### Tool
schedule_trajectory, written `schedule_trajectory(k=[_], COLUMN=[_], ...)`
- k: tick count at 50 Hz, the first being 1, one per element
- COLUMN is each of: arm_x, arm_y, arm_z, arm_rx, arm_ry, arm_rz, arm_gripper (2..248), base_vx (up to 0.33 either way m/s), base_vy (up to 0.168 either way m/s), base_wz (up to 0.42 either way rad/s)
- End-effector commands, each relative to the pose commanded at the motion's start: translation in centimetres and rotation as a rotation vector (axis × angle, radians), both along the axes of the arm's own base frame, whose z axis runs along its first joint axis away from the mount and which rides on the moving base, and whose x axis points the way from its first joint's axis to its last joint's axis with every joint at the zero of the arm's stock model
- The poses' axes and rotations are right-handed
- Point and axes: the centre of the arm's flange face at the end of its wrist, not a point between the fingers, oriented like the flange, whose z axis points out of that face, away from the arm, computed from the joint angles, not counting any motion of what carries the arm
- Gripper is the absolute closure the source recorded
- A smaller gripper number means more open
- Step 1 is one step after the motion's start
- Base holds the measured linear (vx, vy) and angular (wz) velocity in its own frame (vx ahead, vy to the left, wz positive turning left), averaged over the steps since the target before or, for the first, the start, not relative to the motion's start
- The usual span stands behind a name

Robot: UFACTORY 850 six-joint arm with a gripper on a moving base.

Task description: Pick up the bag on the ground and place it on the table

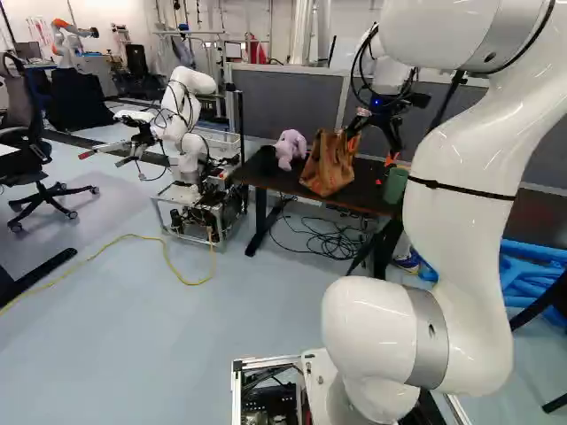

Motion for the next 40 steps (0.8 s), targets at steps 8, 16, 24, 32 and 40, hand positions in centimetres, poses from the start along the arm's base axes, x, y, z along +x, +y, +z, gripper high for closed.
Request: schedule_trajectory(k=[8,16,24,32,40], arm_x=[-0.2,-0.6,-1.0,-1.5,-2.1], arm_y=[0.8,1.7,2.7,3.8,5.0], arm_z=[-0.8,-1.8,-2.8,-3.9,-5.1], arm_rx=[-0.013,-0.028,-0.045,-0.064,-0.086], arm_ry=[-0.033,-0.07,-0.111,-0.155,-0.203], arm_rz=[0.036,0.076,0.119,0.167,0.217], arm_gripper=[3,3,3,3,3], base_vx=[0.0,0.0,0.0,0.0,0.0], base_vy=[0.0,0.0,0.0,0.0,0.0], base_wz=[0.0,0.0,0.0,0.0,0.0])
